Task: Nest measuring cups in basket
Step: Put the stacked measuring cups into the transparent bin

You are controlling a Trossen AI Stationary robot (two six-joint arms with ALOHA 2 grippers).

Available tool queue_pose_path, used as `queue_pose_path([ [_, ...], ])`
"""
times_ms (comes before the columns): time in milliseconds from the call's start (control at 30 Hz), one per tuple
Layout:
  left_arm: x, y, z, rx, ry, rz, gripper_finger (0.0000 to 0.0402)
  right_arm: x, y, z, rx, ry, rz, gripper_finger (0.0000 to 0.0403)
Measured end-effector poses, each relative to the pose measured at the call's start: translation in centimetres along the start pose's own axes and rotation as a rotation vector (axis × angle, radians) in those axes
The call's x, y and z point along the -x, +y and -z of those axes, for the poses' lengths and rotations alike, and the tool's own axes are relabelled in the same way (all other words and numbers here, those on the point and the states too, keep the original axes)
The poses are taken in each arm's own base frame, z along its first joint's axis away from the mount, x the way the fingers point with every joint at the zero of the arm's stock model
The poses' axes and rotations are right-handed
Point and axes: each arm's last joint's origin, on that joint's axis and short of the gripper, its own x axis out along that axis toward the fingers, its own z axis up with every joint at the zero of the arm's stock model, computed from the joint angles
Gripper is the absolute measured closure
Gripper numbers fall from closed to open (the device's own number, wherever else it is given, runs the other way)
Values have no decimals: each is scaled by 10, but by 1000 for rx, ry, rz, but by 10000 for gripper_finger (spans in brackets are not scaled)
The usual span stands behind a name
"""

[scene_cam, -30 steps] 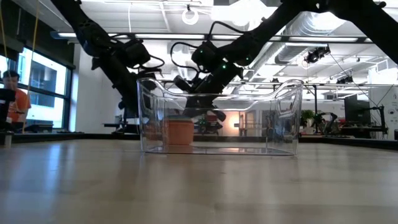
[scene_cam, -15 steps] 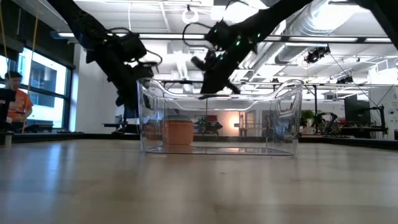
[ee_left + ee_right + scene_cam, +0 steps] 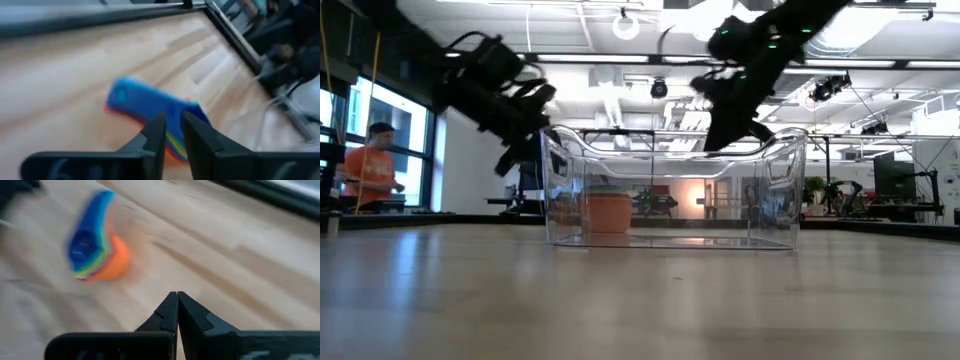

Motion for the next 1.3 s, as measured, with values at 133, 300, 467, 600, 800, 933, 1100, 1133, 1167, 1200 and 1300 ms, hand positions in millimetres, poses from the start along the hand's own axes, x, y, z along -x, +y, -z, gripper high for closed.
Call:
queue_pose_path([
  [133, 12, 4, 29, 204, -82, 93, 301, 10, -3, 27, -119, -94, -157, 403],
  [300, 19, 5, 44, 331, -157, 143, 227, 12, -2, 39, -219, -209, -273, 403],
  [467, 13, 4, 51, 388, -102, 128, 153, 11, 4, 46, -217, -186, -289, 403],
  [600, 1, 6, 51, 431, -77, 76, 107, 11, 7, 49, -213, -184, -288, 403],
  [800, -30, 14, 47, 491, -57, -27, 85, 11, 10, 50, -221, -195, -274, 403],
  [933, -50, 15, 40, 542, -31, -20, 86, 11, 11, 51, -218, -196, -272, 403],
  [1100, -63, 16, 36, 600, -30, -24, 87, 12, 15, 53, -210, -190, -279, 403],
  [1133, -64, 16, 36, 612, -38, -17, 87, 12, 15, 53, -209, -190, -280, 403],
  [1167, -65, 17, 36, 623, -42, -13, 87, 12, 16, 54, -207, -188, -282, 403],
  [1200, -67, 18, 37, 632, -44, -11, 87, 12, 16, 54, -205, -189, -281, 403],
  [1300, -71, 22, 41, 656, -40, -22, 87, 12, 18, 55, -203, -201, -266, 403],
])
